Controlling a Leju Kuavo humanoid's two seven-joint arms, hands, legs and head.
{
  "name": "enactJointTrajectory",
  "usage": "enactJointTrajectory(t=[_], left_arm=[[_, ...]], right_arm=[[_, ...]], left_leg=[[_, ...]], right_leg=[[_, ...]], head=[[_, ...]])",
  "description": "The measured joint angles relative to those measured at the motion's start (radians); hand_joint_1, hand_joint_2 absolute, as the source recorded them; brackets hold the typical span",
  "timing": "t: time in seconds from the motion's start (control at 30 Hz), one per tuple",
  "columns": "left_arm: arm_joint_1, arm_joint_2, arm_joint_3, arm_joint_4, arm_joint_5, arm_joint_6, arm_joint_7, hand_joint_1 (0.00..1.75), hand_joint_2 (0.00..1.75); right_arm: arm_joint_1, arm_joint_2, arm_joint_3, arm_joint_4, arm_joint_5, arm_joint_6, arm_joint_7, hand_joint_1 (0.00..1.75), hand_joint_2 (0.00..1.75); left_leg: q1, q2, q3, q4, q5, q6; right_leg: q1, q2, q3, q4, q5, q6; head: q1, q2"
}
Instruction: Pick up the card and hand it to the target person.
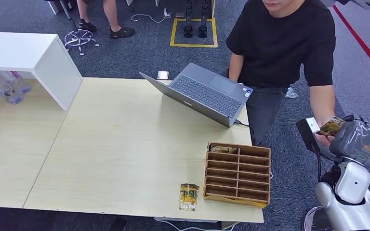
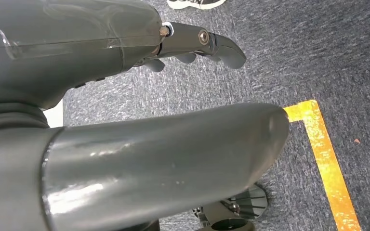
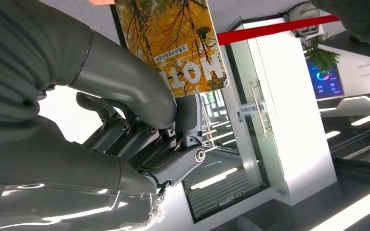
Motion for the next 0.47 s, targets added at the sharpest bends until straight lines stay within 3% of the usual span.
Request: enactJointTrajectory(t=[0.13,0.2,0.27,0.33,0.4,0.43,0.47], left_arm=[[0.000,0.000,-0.007,0.000,0.000,-0.003,0.002,0.00,0.00],[0.000,0.000,-0.009,0.000,0.000,-0.005,0.003,0.00,0.00],[0.000,0.000,-0.012,0.000,0.000,-0.006,0.004,0.00,0.00],[0.001,0.000,-0.017,0.000,0.000,-0.006,0.004,0.00,0.00],[0.001,0.000,-0.021,0.000,0.000,-0.006,0.004,0.00,0.00],[0.001,0.000,-0.022,0.000,0.000,-0.006,0.004,0.00,0.00],[0.001,0.000,-0.022,0.000,0.000,-0.006,0.004,0.00,0.00]], right_arm=[[0.000,0.010,0.006,0.032,0.026,0.005,0.002,1.63,1.75],[0.000,0.011,0.010,0.042,0.061,0.020,0.007,1.27,1.75],[0.000,0.011,0.014,0.049,0.091,0.036,0.009,0.51,1.75],[0.000,0.011,0.019,0.057,0.108,0.058,0.010,0.04,1.75],[0.000,0.011,0.022,0.064,0.115,0.085,0.011,0.00,1.75],[0.000,0.011,0.024,0.066,0.114,0.095,0.011,0.00,1.31],[0.000,0.011,0.025,0.067,0.114,0.100,0.012,0.00,1.16]], left_leg=[[0.000,0.000,0.000,0.000,0.000,0.000],[0.000,0.000,0.000,0.000,0.000,0.000],[0.000,0.000,0.000,0.000,0.000,0.000],[0.000,0.000,0.000,0.000,0.000,0.000],[0.000,0.000,0.000,0.000,0.000,0.000],[0.000,0.000,0.000,0.000,0.000,0.000],[0.000,0.000,0.000,0.000,0.000,0.000]], right_leg=[[0.000,0.000,0.000,0.000,0.000,0.000],[0.000,0.000,0.000,0.000,0.000,0.000],[0.000,0.000,0.000,0.000,0.000,0.000],[0.000,0.000,0.000,0.000,0.000,0.000],[0.000,0.000,0.000,0.000,0.000,0.000],[0.000,0.000,0.000,0.000,0.000,0.000],[0.000,0.000,0.000,0.000,0.000,0.000]], head=[[0.000,0.000],[0.000,0.000],[0.000,0.000],[0.000,0.000],[0.000,0.000],[0.000,0.000],[0.000,0.000]])
